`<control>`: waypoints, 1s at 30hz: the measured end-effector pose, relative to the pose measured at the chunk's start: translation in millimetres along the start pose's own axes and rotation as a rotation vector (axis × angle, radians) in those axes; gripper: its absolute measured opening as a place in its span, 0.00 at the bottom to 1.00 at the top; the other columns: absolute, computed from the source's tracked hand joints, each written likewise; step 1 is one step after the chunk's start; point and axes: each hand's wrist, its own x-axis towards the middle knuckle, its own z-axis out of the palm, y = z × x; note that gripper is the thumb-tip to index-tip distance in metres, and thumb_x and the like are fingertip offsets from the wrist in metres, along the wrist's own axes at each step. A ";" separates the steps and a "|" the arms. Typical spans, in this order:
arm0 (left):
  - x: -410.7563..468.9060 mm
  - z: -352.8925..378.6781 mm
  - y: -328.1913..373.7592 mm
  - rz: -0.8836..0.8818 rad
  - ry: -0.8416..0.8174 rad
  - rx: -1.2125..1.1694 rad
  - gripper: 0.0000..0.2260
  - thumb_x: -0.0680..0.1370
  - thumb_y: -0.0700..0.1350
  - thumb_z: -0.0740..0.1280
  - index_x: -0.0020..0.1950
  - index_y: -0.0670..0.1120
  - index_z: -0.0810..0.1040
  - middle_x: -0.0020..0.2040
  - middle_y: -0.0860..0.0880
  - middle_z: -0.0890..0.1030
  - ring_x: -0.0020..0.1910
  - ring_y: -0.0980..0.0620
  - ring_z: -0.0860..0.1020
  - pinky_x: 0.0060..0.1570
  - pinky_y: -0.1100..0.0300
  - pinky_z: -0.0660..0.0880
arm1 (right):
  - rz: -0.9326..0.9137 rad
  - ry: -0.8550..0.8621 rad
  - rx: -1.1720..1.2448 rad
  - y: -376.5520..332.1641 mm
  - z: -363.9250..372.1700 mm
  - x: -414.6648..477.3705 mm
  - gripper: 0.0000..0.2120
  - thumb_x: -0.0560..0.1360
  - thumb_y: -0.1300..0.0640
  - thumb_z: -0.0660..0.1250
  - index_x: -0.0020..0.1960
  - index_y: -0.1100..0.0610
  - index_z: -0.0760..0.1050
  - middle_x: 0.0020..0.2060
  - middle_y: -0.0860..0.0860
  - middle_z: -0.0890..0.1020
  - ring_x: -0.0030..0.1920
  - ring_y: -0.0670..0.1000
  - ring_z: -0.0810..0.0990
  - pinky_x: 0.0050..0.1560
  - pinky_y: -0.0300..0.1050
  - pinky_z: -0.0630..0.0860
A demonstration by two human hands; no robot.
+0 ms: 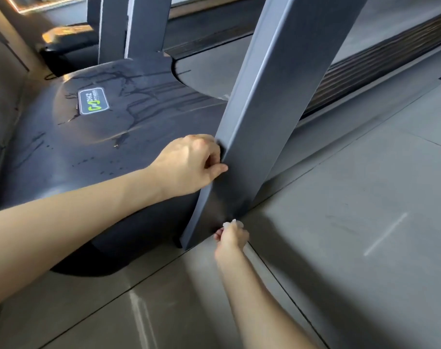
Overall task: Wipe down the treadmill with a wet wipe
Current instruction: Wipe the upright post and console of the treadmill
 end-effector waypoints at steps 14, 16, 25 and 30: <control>-7.9 11.7 -10.4 0.057 0.060 -0.045 0.13 0.79 0.53 0.71 0.39 0.47 0.77 0.39 0.56 0.72 0.40 0.52 0.74 0.41 0.55 0.73 | -0.178 -0.019 0.049 -0.2 9.2 -44.3 0.09 0.83 0.57 0.56 0.51 0.61 0.71 0.42 0.61 0.81 0.30 0.54 0.73 0.28 0.42 0.71; -9.2 11.9 -11.1 0.058 0.060 -0.058 0.13 0.79 0.52 0.72 0.39 0.47 0.77 0.39 0.56 0.73 0.41 0.52 0.74 0.41 0.54 0.73 | -0.332 -0.017 0.116 -26.7 22.5 -46.0 0.08 0.78 0.53 0.59 0.48 0.56 0.71 0.47 0.63 0.83 0.34 0.56 0.75 0.35 0.47 0.73; -14.3 11.3 -14.2 0.171 0.045 0.063 0.12 0.80 0.50 0.71 0.41 0.47 0.75 0.37 0.59 0.67 0.39 0.55 0.67 0.41 0.58 0.67 | -0.170 -0.166 -0.026 38.4 -0.6 -47.0 0.08 0.83 0.64 0.51 0.50 0.58 0.67 0.33 0.58 0.76 0.29 0.53 0.70 0.30 0.45 0.66; -20.1 12.9 -21.6 0.245 0.092 0.156 0.11 0.79 0.52 0.72 0.44 0.47 0.76 0.39 0.56 0.71 0.39 0.50 0.71 0.43 0.57 0.68 | -0.343 -0.199 0.006 2.2 14.1 -66.8 0.09 0.81 0.64 0.54 0.46 0.55 0.69 0.35 0.52 0.81 0.30 0.55 0.71 0.28 0.44 0.65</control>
